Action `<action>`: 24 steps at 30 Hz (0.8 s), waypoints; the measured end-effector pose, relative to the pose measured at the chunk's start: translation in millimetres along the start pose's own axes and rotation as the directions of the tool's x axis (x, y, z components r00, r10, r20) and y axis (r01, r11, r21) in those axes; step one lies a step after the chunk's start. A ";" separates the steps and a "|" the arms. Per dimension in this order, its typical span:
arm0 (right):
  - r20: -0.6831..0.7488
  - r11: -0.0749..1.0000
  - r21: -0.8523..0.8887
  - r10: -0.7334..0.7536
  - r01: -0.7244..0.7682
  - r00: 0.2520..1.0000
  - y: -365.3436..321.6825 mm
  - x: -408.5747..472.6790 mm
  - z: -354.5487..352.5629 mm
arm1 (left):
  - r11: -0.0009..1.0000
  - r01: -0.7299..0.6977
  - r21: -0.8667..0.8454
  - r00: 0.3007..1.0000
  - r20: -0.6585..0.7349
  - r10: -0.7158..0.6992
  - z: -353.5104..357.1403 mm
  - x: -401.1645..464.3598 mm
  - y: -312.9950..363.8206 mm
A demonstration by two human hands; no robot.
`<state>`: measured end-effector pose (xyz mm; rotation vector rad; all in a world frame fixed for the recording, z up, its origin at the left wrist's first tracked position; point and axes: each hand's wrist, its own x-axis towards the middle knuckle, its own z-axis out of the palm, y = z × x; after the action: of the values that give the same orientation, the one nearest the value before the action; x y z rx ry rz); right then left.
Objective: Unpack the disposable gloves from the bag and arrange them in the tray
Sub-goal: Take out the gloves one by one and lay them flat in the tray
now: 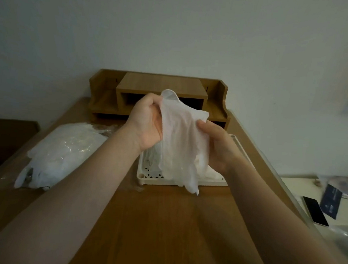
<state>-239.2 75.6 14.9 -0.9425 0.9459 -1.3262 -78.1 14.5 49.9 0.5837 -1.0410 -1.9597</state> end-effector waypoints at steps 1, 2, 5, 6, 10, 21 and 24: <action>-0.007 1.000 0.000 -0.016 0.016 1.000 1.0 1.6 -1.6 | 0.998 0.018 -0.052 1.000 0.010 -0.018 -4.4 0.3 -2.2; -0.004 0.999 0.016 -0.028 0.028 1.000 -0.5 1.9 -1.6 | 0.993 0.045 -0.108 0.999 0.027 -0.042 -8.8 0.4 -4.8; 0.017 0.997 -0.049 -0.065 0.065 0.998 -3.9 -0.2 -2.0 | 0.976 0.179 -0.127 0.983 0.069 -0.171 -17.7 -2.6 -14.3; 0.000 0.988 -0.138 -0.071 0.070 0.997 -5.1 -1.1 -1.4 | 0.969 0.236 -0.073 0.969 0.092 -0.229 -19.4 -2.4 -16.5; 0.030 0.893 -0.442 -0.080 0.085 0.996 -6.0 -0.2 -0.3 | 0.886 0.346 0.309 0.911 0.113 -0.396 -15.8 -0.1 -18.0; -0.012 0.889 -0.419 0.197 -0.184 0.980 -32.9 -5.8 -39.7 | 0.868 0.137 0.478 0.990 -0.027 -0.141 -21.4 13.8 -21.5; -0.116 0.842 -0.489 0.197 -0.229 0.974 -33.0 3.0 -55.2 | 0.829 0.132 0.543 0.991 -0.043 -0.129 -29.2 22.6 -20.3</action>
<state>-302.3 71.0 27.0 -1.1501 1.4427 -0.9345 -79.3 -11.0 16.4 0.9908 -1.6131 -1.7593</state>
